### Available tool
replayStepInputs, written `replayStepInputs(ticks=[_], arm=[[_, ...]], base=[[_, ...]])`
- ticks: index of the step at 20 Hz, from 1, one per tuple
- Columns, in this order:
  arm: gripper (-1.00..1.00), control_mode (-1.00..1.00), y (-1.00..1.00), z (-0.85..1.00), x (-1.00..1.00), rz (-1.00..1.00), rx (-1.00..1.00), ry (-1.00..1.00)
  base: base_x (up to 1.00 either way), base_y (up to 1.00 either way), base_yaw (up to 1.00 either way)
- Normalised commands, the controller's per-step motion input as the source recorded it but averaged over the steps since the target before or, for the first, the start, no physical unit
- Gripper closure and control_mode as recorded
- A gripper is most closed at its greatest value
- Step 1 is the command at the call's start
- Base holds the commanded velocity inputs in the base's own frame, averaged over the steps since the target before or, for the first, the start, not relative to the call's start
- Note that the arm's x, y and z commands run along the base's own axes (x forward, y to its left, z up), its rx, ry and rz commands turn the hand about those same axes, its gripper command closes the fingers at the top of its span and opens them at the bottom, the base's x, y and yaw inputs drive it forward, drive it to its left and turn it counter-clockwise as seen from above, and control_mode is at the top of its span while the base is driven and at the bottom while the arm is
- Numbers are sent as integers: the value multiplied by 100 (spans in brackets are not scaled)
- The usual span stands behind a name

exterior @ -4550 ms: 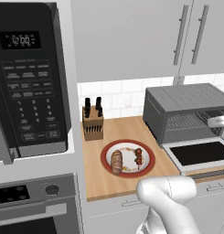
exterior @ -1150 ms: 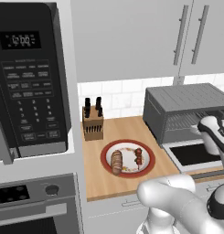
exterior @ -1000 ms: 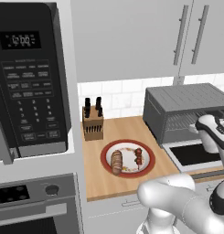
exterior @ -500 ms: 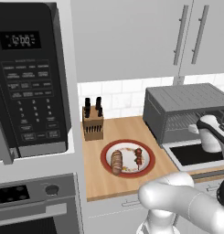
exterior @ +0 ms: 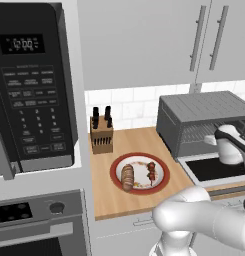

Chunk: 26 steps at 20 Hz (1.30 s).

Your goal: Pick up the kebab skewer and baguette bread, and place them inside the toaster oven. Close the toaster oven door and start by setting the timer.

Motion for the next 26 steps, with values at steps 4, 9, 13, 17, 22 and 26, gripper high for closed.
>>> replayStepInputs(ticks=[4,9,13,17,22,26], arm=[[-100,-100,-6,-9,27,0,0,0],[-100,-100,-13,0,34,0,0,0],[-100,-100,-8,-1,21,0,0,1],[-100,-100,0,-16,2,0,0,4],[-100,-100,0,-46,0,0,0,5],[-100,-100,0,-60,0,0,0,10]], base=[[0,0,0],[0,0,0],[0,0,0],[0,0,0],[0,0,0],[0,0,0]])
